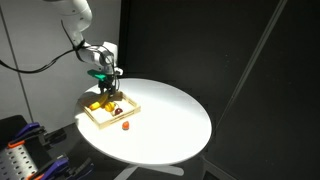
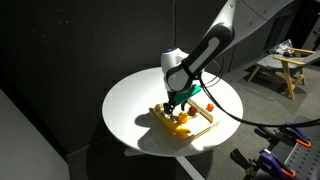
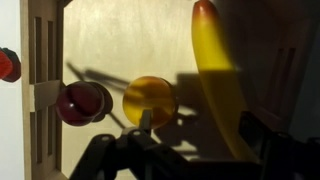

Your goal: Pick up the banana and place it in the wooden tray

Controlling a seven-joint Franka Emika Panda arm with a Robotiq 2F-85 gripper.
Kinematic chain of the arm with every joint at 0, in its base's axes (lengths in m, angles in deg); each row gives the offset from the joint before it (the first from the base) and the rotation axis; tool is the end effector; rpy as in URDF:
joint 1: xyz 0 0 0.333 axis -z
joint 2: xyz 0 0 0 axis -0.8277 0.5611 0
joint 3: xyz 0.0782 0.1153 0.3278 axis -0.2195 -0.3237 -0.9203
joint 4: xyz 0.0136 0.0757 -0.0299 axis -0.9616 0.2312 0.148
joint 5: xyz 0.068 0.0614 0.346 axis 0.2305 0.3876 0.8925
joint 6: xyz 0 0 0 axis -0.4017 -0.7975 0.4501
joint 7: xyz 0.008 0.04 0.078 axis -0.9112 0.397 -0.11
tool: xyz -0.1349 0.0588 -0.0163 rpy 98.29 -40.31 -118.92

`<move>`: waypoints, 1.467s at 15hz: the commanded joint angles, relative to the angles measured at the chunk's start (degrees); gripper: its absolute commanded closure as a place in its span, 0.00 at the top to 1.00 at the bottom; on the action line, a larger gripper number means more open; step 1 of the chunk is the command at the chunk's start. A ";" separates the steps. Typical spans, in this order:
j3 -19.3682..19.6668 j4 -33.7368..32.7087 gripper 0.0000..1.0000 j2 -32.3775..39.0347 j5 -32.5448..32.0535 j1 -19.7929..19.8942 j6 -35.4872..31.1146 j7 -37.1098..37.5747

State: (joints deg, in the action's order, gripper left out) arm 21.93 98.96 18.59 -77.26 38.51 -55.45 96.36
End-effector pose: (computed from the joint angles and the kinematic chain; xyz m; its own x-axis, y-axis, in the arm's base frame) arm 0.6044 0.1902 0.1494 0.9924 -0.0087 -0.1231 0.0001 -0.9974 0.0717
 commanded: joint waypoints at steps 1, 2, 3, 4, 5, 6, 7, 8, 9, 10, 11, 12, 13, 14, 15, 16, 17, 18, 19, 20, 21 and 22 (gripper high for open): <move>0.27 -1.16 1.00 -0.59 -0.21 0.05 2.75 0.95; 0.42 -0.96 1.00 -0.92 -0.30 0.06 2.98 1.02; 0.52 -0.87 1.00 -1.14 -0.33 0.11 3.24 1.04; 0.62 -0.78 1.00 -1.46 -0.32 0.21 3.62 1.04; 0.76 -0.76 1.00 -1.74 -0.35 0.26 3.92 1.11; 0.84 -0.82 1.00 -2.07 -0.30 0.37 4.40 1.10; 0.94 -0.82 1.00 -2.47 -0.29 0.45 4.71 1.13; 1.05 -0.78 1.00 -2.94 -0.28 0.51 5.27 1.25; 1.22 -0.66 1.00 -3.47 -0.40 0.51 5.61 1.42; 1.32 -0.56 1.00 -4.07 -0.45 0.56 6.27 1.55; 1.43 -0.50 1.00 -4.53 -0.52 0.60 6.70 1.71; 1.64 -0.43 1.00 -5.11 -0.68 0.56 7.30 2.06; 1.76 -0.35 1.00 -5.59 -0.80 0.56 7.85 2.31; 1.98 -0.32 1.00 -6.11 -0.96 0.47 8.63 2.90; 2.12 -0.26 1.00 -6.67 -1.08 0.44 9.27 3.42; 2.19 -0.31 1.00 -7.13 -1.13 0.46 10.16 3.72; 2.32 -0.29 1.00 -7.59 -1.26 0.35 10.86 4.35; 2.39 -0.28 1.00 -8.25 -1.23 0.33 11.93 5.04; 2.52 -0.04 1.00 -9.03 -1.34 0.27 12.51 5.81; 2.58 0.25 1.00 -9.62 -1.45 0.25 12.77 6.53; 2.64 0.52 1.00 -10.32 -1.60 0.22 13.09 7.21; 2.79 0.94 1.00 -11.06 -1.82 0.14 12.90 8.15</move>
State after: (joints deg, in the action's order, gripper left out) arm 24.44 98.11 10.77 -77.26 38.77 -43.93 101.19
